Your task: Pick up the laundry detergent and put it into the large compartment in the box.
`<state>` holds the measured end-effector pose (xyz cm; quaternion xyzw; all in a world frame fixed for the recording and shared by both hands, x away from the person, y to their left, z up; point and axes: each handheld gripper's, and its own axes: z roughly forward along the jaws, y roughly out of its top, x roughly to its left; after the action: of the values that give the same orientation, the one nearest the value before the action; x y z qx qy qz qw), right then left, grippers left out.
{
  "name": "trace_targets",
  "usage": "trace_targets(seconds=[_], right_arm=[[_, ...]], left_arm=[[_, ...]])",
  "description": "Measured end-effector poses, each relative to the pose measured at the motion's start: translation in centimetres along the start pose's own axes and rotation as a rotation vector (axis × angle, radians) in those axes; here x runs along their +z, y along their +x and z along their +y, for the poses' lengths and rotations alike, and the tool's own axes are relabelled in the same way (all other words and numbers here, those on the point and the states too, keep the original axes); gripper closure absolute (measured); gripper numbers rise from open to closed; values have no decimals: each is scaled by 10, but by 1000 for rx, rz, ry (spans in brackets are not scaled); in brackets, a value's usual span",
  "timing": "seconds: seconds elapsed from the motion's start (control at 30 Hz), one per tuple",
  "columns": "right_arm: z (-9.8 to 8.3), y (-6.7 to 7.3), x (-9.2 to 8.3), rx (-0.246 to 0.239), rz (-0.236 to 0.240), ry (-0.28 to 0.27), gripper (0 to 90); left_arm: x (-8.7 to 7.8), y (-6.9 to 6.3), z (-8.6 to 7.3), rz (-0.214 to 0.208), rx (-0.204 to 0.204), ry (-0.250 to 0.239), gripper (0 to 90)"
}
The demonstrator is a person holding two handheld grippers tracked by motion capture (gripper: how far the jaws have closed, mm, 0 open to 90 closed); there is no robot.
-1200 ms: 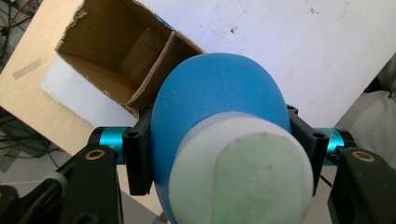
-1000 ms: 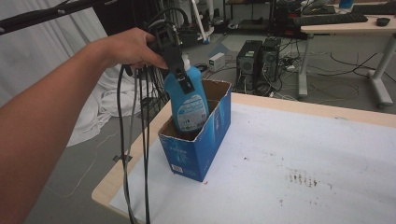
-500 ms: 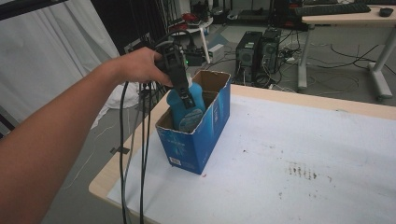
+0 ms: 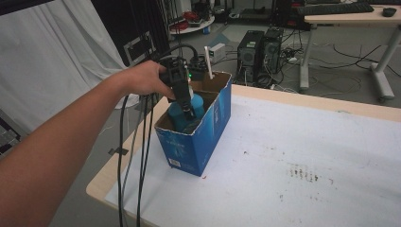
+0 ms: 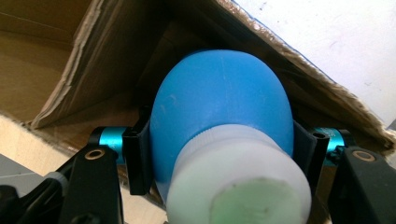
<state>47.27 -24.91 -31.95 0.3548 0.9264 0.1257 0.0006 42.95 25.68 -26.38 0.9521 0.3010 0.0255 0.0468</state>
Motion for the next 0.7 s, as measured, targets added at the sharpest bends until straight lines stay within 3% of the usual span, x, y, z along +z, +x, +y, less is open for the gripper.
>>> trace_targets(seconds=[0.3,0.7], right_arm=[[-3,-3,3,3,3,9,36],[-1,-3,4,6,6,11,36]], left_arm=[[15,1,3,-6,5,50,379],[18,6,4,-25,-39,41,376]])
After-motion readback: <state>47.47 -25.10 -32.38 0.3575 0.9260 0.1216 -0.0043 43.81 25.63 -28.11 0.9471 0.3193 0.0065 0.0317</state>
